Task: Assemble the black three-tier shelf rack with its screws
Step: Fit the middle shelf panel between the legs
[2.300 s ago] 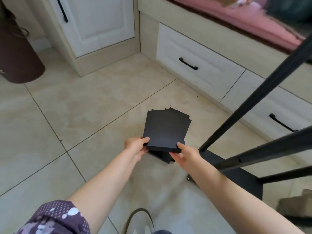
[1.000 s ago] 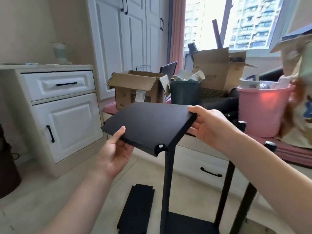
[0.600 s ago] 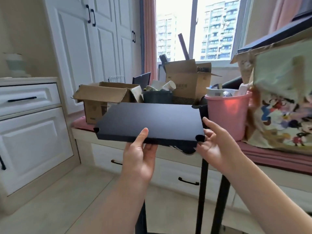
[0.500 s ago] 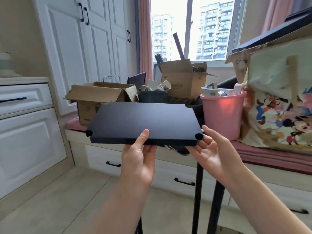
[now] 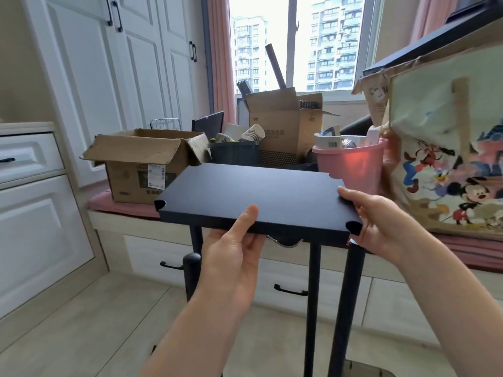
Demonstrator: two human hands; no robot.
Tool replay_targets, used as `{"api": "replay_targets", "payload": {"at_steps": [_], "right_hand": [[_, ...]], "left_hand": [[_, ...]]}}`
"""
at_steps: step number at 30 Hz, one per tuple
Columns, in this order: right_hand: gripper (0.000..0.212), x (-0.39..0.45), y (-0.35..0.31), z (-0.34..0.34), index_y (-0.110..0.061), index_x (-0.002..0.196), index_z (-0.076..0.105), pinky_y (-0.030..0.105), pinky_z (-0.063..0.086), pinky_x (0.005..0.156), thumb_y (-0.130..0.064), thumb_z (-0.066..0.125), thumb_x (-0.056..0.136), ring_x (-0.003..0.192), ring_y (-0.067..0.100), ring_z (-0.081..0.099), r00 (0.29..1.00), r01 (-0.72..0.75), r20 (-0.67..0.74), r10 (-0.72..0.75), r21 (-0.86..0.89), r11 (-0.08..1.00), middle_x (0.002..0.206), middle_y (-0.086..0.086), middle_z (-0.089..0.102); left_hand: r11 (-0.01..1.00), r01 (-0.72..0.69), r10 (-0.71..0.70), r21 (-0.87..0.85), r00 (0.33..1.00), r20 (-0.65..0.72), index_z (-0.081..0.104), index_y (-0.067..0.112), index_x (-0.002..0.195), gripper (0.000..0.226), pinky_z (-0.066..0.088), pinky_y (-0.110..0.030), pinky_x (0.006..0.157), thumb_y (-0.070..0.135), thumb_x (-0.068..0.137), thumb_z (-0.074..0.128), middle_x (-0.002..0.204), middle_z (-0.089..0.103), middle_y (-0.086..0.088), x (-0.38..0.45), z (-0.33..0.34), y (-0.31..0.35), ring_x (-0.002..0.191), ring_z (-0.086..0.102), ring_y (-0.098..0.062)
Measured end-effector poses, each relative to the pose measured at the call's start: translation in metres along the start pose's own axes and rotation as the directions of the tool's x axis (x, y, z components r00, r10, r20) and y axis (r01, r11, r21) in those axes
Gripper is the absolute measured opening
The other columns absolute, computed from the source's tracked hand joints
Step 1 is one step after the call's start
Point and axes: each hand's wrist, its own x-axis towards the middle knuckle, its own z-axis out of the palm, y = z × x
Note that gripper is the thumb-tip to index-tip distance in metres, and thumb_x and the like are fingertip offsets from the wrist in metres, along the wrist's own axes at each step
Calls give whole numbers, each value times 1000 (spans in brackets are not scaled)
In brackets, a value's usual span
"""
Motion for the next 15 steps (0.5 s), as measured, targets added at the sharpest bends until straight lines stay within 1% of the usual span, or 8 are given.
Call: {"api": "replay_targets", "payload": {"at_steps": [3,5,6,8,10,12,14,15], "right_hand": [[16,10,1,-14,-5,103,63,30,59,48,-19,59,95,60,21,73,1000,-30,-9,29,-22,999,76,7,76],[16,14,-1,-26,-7,101,61,33,60,48,-21,62,93,59,22,73,998,-30,-49,29,-22,999,70,5,75],[17,17,-2,-32,-8,102,62,36,59,46,-22,64,92,60,23,73,997,-27,-69,26,-10,1000,69,6,74],[20,21,-4,-40,-10,105,63,40,57,44,-22,67,89,62,25,74,996,-18,-91,20,21,1000,72,6,75],[22,25,-4,-44,-9,106,63,40,57,45,-21,69,88,64,26,75,994,-13,-111,19,54,998,74,7,76],[23,29,-3,-46,-7,106,64,38,58,47,-19,69,87,68,26,75,993,-23,-114,33,89,996,79,8,77],[18,33,0,-46,-7,103,65,34,57,47,-18,67,89,68,24,75,994,-31,-103,41,100,994,81,8,77],[16,34,2,-46,-6,101,65,32,57,46,-17,66,90,66,23,75,994,-29,-100,39,97,995,80,8,77]], "left_hand": [[997,69,-70,24,997,20,65,7,116,45,64,-34,76,5,72,69,110,76,-15,5,-3,10,97,76,-26],[997,50,-51,51,999,11,62,6,116,45,64,-35,70,10,72,69,103,78,-15,11,-9,27,93,76,-26],[997,28,-29,71,1000,3,60,6,115,45,65,-35,69,13,72,69,100,78,-15,14,-12,37,91,76,-27],[993,14,-15,118,1000,5,59,5,120,48,64,-38,74,20,75,69,103,78,-15,22,-19,60,94,76,-28],[985,77,-82,156,996,25,57,1,128,53,58,-43,84,29,83,67,114,75,-18,30,-27,78,101,74,-32],[969,133,-144,208,989,37,57,-2,129,55,52,-45,88,38,91,62,120,72,-21,38,-37,87,106,73,-36],[933,131,-143,335,990,12,61,-1,126,59,50,-45,89,49,95,56,119,72,-21,45,-49,89,106,72,-37],[898,116,-126,425,992,-5,64,0,124,62,50,-44,89,54,95,52,117,73,-20,48,-54,89,105,73,-36]]}}
